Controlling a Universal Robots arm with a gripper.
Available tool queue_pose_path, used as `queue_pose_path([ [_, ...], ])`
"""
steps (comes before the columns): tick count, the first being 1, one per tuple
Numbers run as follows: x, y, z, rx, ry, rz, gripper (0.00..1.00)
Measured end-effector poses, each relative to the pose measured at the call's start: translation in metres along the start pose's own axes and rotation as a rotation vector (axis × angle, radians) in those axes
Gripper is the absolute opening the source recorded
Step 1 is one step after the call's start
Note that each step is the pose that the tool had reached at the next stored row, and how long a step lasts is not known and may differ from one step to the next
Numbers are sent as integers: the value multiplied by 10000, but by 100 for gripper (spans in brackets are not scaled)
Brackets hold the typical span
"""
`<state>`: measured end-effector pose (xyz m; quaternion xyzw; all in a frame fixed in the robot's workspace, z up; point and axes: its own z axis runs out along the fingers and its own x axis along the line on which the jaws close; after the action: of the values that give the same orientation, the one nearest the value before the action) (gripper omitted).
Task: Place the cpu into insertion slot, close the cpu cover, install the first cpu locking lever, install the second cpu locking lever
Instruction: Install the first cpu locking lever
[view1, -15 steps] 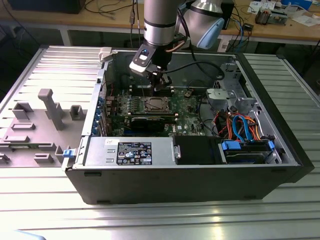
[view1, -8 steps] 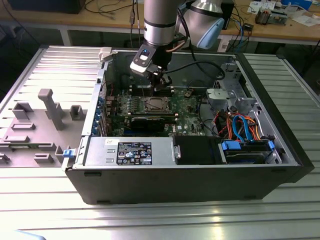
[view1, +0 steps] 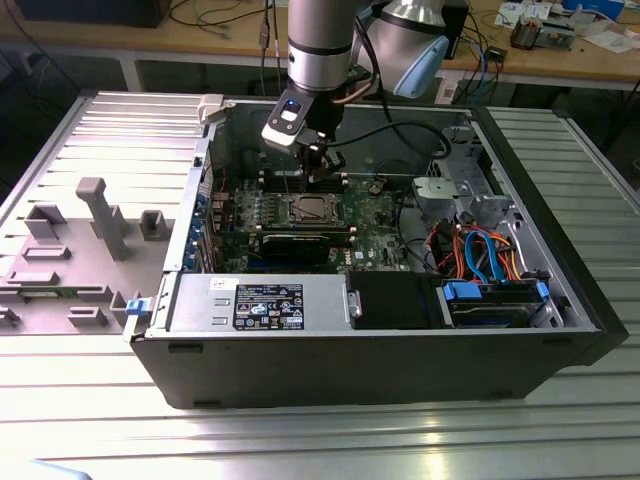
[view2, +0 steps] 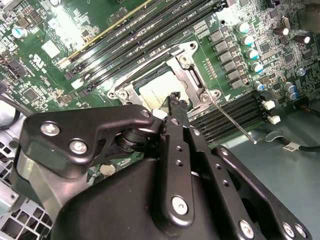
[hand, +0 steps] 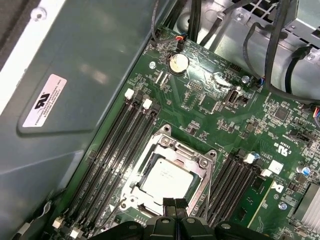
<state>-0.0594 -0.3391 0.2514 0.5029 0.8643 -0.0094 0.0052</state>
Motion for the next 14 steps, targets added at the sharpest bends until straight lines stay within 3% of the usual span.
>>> queue_pose_path([
  [14,0,0,0,-8,-5,-430,11],
])
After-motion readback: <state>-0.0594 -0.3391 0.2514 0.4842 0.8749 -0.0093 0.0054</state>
